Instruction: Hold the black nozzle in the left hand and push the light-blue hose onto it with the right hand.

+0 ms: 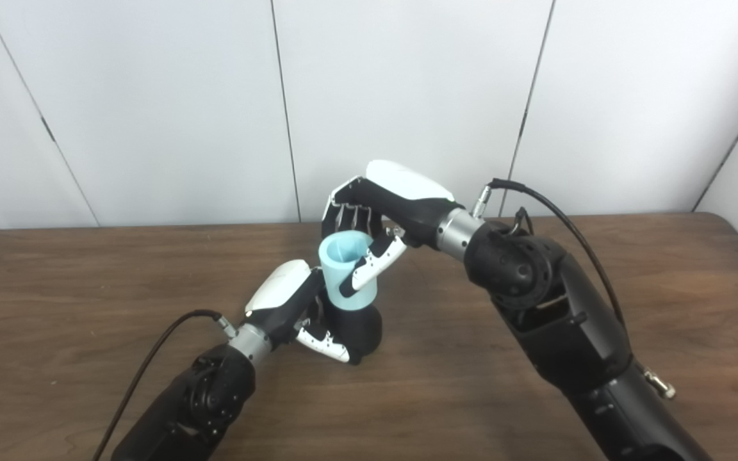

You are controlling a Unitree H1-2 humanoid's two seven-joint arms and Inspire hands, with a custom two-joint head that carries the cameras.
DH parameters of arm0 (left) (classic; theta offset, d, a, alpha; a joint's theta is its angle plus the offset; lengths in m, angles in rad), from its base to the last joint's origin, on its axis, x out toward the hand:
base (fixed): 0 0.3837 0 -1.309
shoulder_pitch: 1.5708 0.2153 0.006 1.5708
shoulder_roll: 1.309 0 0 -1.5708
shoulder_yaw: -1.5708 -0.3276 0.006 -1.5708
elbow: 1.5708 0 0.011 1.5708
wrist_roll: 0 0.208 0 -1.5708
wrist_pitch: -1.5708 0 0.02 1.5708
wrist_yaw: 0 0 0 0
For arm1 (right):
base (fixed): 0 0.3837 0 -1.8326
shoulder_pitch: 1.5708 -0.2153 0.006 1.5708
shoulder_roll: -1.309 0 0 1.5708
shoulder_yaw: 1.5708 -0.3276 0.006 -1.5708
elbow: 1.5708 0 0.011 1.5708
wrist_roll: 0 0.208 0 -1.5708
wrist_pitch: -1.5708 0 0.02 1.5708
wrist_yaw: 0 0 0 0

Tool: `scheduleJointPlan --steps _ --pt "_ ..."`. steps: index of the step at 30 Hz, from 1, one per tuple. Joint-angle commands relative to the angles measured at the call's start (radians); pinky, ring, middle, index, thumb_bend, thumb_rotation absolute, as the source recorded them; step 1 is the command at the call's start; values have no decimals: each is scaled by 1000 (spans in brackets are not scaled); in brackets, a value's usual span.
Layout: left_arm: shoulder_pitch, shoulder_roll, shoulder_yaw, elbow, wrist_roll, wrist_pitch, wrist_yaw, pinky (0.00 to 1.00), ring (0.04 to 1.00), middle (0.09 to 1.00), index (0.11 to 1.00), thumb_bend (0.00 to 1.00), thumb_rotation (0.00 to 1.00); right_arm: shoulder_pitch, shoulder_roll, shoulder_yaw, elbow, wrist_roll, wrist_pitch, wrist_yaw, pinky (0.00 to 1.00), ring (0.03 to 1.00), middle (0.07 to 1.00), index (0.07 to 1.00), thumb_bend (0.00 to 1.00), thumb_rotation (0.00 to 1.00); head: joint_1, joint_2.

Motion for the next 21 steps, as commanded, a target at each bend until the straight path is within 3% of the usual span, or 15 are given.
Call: scheduleJointPlan --steps 1,3,4,7,14,21 --pt "-14 2 0 13 7 17 -20 286 403 409 519 520 0 -43 -34 -11 -44 82 -68 52 499 647 748 771 791 15 1 1" --pt "-16 1 0 16 8 16 -20 294 403 462 494 526 0 -50 -47 -16 -47 109 -98 57 679 856 897 868 886 86 0 0" --pt "-17 0 0 18 8 16 -20 295 403 469 491 526 0 -53 -51 -19 -47 118 -111 58 757 910 938 887 911 125 0 0" --pt "-18 -3 0 21 7 15 -19 284 386 474 488 527 0 -60 -60 -34 -63 112 -128 39 864 979 991 918 947 189 -2 -3" --pt "-20 1 3 28 4 6 -18 262 349 472 487 527 0 -59 -72 -55 -105 45 -95 11 933 1000 1000 958 966 228 -2 -6" --pt "-19 2 4 25 5 7 -19 264 371 475 487 527 0 -34 -82 -47 -141 -67 -96 -1 947 1000 1000 997 989 251 -7 -4"
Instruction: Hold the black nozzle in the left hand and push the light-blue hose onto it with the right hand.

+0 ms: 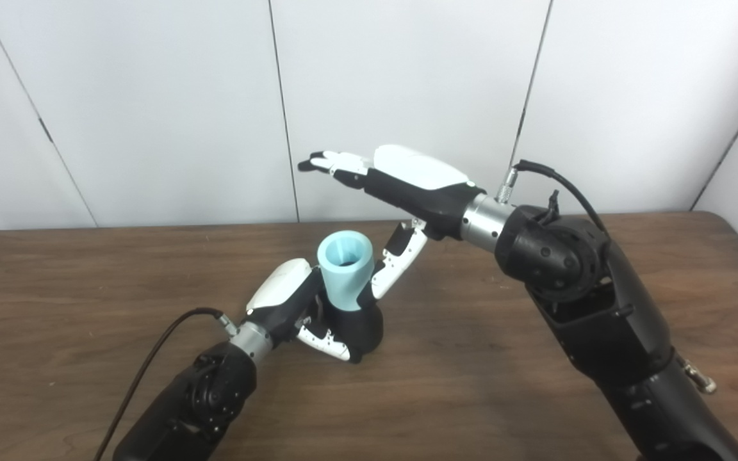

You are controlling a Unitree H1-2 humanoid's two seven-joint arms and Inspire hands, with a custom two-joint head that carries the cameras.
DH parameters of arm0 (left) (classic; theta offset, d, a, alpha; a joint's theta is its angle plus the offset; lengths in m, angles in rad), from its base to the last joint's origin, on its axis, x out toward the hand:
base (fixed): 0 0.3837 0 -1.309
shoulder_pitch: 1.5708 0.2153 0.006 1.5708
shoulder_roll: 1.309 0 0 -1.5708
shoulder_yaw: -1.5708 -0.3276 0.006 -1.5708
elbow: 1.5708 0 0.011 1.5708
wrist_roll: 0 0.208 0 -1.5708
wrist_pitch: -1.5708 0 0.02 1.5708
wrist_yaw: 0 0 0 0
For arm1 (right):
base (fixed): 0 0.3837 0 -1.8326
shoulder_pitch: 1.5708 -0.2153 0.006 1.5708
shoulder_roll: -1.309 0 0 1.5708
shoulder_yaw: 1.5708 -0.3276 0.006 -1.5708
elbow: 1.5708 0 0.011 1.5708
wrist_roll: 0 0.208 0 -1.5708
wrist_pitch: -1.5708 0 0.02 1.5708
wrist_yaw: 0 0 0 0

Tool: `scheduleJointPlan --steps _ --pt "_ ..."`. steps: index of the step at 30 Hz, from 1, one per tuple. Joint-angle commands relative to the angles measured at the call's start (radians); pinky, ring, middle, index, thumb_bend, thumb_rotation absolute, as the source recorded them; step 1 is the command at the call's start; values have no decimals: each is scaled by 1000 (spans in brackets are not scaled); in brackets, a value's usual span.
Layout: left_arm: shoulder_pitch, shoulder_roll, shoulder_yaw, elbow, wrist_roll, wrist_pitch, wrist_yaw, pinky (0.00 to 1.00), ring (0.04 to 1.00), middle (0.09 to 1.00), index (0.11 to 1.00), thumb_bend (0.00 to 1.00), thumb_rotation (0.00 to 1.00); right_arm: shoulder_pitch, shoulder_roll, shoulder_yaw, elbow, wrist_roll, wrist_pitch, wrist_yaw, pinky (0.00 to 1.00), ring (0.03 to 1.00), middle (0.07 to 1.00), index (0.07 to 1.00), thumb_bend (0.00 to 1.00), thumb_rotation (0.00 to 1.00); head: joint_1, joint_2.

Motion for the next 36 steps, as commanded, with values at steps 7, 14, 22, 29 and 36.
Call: scheduleJointPlan --steps 7,14,22,29,36 --pt "-15 9 0 11 8 9 -18 266 365 474 487 527 0 -8 -47 -16 -72 17 -26 31 966 1000 1000 1000 963 320 2 3" --pt "-19 11 1 15 10 11 -18 262 365 473 487 527 0 -6 -114 27 -76 42 -93 112 1000 1000 1000 1000 793 722 2 3" --pt "-18 12 0 5 12 17 -22 253 359 473 487 527 0 2 -121 46 -77 36 -129 144 1000 1000 1000 1000 786 827 4 3" --pt "-19 11 0 8 16 13 -16 300 405 457 496 525 0 7 -106 70 -71 7 -143 149 1000 1000 1000 1000 787 836 4 4" --pt "-16 8 0 12 13 9 -12 263 380 422 511 522 0 17 -73 91 -62 -4 -113 160 1000 1000 1000 1000 779 835 7 5"
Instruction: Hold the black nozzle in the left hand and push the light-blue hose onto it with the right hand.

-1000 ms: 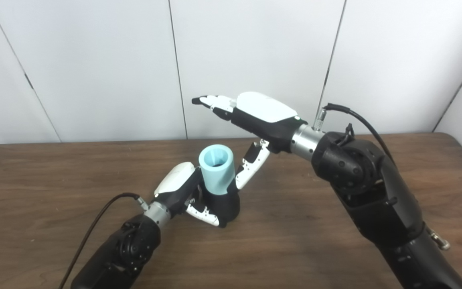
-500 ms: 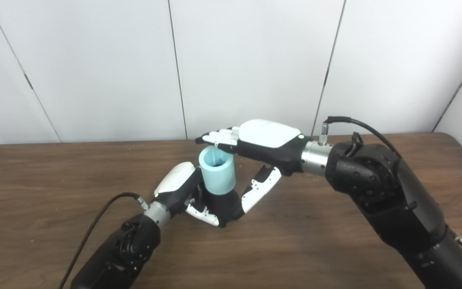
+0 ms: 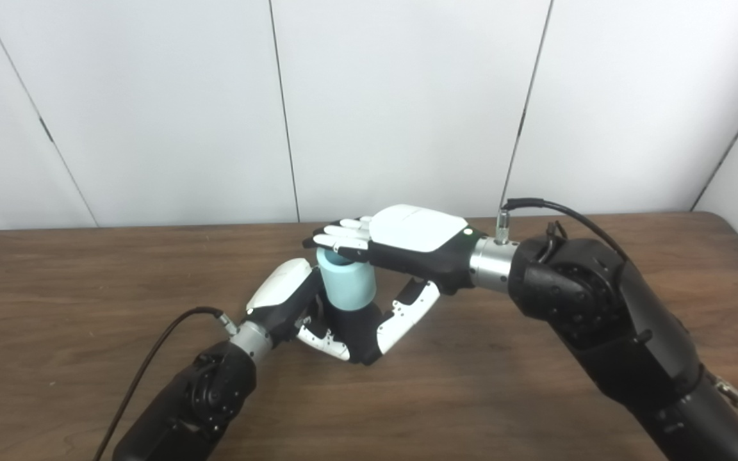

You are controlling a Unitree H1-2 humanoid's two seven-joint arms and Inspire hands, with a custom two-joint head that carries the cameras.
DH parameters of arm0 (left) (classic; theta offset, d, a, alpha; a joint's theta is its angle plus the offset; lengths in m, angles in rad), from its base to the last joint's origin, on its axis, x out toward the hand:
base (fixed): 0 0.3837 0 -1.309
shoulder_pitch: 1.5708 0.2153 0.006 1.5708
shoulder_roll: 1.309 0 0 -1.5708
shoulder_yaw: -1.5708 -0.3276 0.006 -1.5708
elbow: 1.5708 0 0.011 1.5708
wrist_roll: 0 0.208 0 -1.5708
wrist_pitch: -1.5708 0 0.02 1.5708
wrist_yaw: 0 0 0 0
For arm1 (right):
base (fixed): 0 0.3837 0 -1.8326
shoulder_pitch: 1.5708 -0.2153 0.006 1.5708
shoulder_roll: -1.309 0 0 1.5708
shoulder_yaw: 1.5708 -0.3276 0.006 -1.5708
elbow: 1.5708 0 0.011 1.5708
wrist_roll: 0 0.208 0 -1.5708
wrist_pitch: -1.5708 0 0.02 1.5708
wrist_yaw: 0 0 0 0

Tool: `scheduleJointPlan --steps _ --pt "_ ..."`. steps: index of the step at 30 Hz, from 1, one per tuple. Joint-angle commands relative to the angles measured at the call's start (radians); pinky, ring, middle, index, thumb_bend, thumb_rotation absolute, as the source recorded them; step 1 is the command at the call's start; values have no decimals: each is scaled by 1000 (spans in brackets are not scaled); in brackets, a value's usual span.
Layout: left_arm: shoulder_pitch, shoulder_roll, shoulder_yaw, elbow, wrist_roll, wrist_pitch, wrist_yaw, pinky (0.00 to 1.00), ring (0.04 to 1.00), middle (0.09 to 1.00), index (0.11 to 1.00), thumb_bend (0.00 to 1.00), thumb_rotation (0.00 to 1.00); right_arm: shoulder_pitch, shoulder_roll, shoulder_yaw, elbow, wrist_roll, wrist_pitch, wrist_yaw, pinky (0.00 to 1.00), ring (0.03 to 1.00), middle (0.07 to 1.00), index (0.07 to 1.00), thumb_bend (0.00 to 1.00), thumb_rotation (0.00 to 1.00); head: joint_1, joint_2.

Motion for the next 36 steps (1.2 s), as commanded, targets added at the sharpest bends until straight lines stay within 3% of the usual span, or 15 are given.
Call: scheduleJointPlan --steps 1,8,15,23,31,34,36 --pt "-13 5 -1 11 12 7 -9 266 386 419 515 521 0 -27 10 7 -10 2 1 6 1000 1000 1000 1000 780 834 3 2" --pt "-17 6 3 14 4 5 -9 319 428 435 513 523 0 -21 6 50 26 -74 -18 21 1000 1000 1000 1000 798 820 6 0" --pt "-20 9 8 13 3 8 -11 306 393 472 489 527 0 -26 -17 79 25 -171 36 64 1000 1000 1000 996 783 803 6 4" --pt "-24 17 19 6 4 12 -18 337 427 415 518 521 0 -14 -21 70 -13 -195 109 95 1000 1000 1000 991 771 798 5 10" --pt "-29 15 23 8 7 16 -15 298 420 418 518 521 0 10 -21 67 -29 -191 118 80 1000 1000 1000 990 770 795 6 15" --pt "-32 16 25 12 6 15 -15 301 404 470 491 526 0 24 -20 68 -34 -186 114 75 1000 1000 1000 992 761 797 4 16" --pt "-33 17 27 13 5 14 -14 311 410 426 513 522 0 30 -19 68 -38 -183 113 75 1000 1000 1000 994 771 795 3 17"
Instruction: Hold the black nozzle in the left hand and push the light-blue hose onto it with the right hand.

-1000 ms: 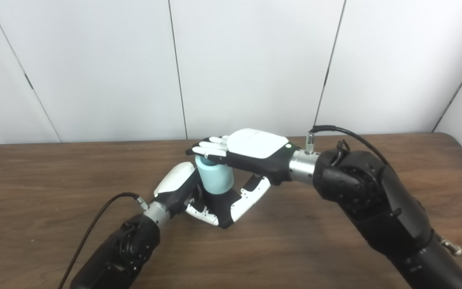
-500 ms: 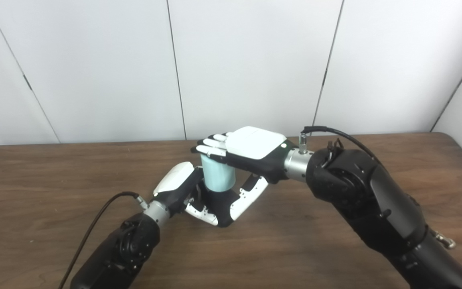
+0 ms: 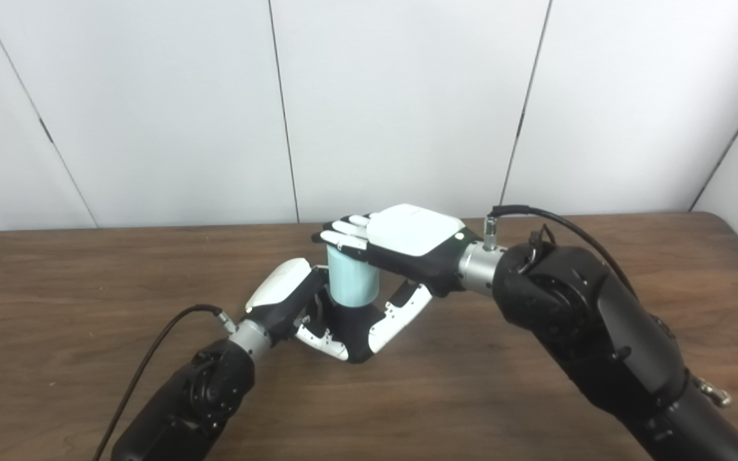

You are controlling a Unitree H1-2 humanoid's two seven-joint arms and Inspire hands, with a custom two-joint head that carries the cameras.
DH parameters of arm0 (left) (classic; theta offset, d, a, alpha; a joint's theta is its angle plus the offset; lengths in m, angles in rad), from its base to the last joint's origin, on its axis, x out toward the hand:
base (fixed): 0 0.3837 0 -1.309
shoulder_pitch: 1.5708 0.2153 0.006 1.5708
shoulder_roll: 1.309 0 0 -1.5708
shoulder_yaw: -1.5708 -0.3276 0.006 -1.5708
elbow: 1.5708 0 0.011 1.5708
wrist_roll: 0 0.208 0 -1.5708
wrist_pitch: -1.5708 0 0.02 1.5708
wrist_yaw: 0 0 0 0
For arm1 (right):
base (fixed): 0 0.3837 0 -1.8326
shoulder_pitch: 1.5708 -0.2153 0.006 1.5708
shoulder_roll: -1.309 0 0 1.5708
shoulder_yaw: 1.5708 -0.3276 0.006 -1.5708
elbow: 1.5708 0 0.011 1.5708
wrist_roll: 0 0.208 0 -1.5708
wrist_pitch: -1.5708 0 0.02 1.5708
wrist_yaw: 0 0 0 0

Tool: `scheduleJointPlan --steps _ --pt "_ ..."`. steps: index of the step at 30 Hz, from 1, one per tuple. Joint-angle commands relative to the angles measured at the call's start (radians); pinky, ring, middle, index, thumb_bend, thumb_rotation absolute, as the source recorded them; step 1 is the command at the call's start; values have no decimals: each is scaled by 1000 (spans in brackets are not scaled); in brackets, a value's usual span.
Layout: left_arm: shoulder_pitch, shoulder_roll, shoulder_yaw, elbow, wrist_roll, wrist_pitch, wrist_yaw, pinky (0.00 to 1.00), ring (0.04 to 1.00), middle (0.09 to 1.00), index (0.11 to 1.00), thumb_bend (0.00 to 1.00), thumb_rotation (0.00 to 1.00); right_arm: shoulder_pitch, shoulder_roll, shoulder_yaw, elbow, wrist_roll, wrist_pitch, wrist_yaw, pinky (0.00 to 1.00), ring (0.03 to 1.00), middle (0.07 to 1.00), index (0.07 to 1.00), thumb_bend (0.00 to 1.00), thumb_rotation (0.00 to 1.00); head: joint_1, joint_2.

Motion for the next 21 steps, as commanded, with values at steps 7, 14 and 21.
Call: scheduleJointPlan --steps 7,14,21 --pt "-31 14 21 19 7 6 11 322 431 420 519 521 0 36 -21 4 7 74 -66 9 997 1000 1000 982 768 725 1 5" --pt "-33 13 29 30 8 3 17 313 418 414 519 521 0 54 -27 -25 66 146 -262 -100 989 1000 1000 972 708 625 1 12" --pt "-31 12 31 27 14 10 17 303 384 476 488 527 0 56 -35 -24 96 159 -382 -153 994 1000 1000 967 683 601 -3 19"
